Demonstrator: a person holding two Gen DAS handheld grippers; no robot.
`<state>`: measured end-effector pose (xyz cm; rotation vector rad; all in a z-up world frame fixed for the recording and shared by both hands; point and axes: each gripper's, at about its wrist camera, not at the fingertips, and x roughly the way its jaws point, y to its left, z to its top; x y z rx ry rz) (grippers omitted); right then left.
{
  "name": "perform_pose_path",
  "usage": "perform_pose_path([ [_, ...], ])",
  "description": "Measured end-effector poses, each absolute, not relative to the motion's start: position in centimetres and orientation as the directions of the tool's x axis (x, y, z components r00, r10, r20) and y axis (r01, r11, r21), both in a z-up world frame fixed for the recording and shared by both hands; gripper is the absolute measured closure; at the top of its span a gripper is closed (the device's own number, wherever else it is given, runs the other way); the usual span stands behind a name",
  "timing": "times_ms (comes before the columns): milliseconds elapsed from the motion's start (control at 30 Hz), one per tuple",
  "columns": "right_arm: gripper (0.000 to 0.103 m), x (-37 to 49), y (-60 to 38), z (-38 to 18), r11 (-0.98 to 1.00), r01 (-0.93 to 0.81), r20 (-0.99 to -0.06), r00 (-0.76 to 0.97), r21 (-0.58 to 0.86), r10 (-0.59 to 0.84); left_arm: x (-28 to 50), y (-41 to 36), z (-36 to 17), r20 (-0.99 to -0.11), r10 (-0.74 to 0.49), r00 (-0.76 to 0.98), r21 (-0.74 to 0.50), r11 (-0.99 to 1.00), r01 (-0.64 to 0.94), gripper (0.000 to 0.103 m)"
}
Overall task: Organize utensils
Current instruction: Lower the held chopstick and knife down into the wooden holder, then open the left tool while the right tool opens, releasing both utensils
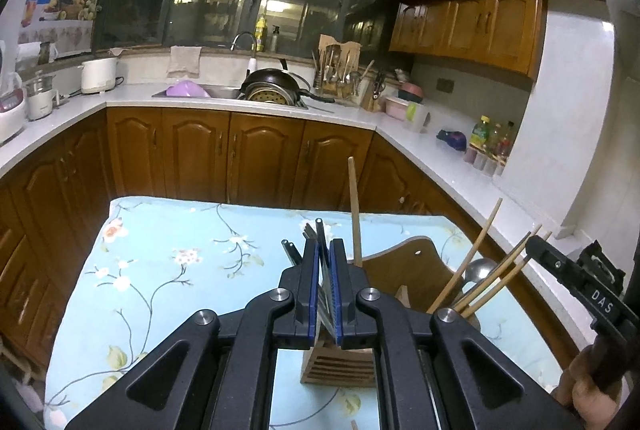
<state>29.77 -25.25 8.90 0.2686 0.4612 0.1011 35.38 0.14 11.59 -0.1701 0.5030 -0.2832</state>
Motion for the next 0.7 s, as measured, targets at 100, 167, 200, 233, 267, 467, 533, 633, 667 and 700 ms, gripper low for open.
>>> perform_pose_path([
  [100, 0.095, 29.9, -25.4, 8.8, 0.957, -0.035, -0.431, 0.888, 0.286, 0.161, 35.3, 0.1, 11.7, -0.457, -0.309, 0.834, -0.235, 0.946, 0.223, 0.099],
  [167, 0.092, 29.9, -25.5, 8.7, 0.956, -0.034, -0.434, 0.886, 0.291, 0.164, 35.3, 0.1, 11.8, -0.462, -0.31, 0.831, -0.24, 0.946, 0.22, 0.098],
  [200, 0.092, 29.9, -25.6, 8.7, 0.954, -0.035, -0.434, 0.885, 0.298, 0.168, 35.4, 0.1, 11.9, -0.468, -0.313, 0.827, -0.243, 0.945, 0.22, 0.097],
  [233, 0.09, 29.9, -25.7, 8.7, 0.953, -0.034, -0.435, 0.884, 0.302, 0.17, 35.5, 0.1, 11.8, -0.477, -0.318, 0.82, -0.247, 0.943, 0.222, 0.097],
  [267, 0.088, 29.9, -25.8, 8.7, 0.952, -0.029, -0.437, 0.884, 0.304, 0.167, 35.6, 0.0, 11.9, -0.481, -0.319, 0.817, -0.247, 0.943, 0.223, 0.096],
  [467, 0.05, 29.0, -26.2, 9.3, 0.949, -0.021, -0.419, 0.894, 0.314, 0.158, 34.4, -0.3, 13.2, -0.464, -0.324, 0.824, -0.247, 0.941, 0.231, 0.074],
  [533, 0.048, 28.5, -26.5, 9.5, 0.945, -0.027, -0.411, 0.896, 0.327, 0.168, 33.5, -0.3, 13.4, -0.451, -0.326, 0.831, -0.251, 0.94, 0.232, 0.06],
  [633, 0.037, 27.4, -27.0, 9.7, 0.941, -0.03, -0.398, 0.901, 0.338, 0.171, 31.9, 0.2, 13.7, -0.423, -0.296, 0.856, -0.245, 0.947, 0.207, 0.04],
  [667, 0.034, 27.1, -27.1, 9.8, 0.94, -0.032, -0.394, 0.903, 0.339, 0.172, 31.4, 0.5, 13.7, -0.419, -0.299, 0.857, -0.25, 0.946, 0.208, 0.04],
  [700, 0.031, 26.4, -27.2, 9.7, 0.94, -0.035, -0.388, 0.905, 0.339, 0.174, 31.0, 0.7, 13.7, -0.418, -0.303, 0.856, -0.257, 0.944, 0.208, 0.04],
])
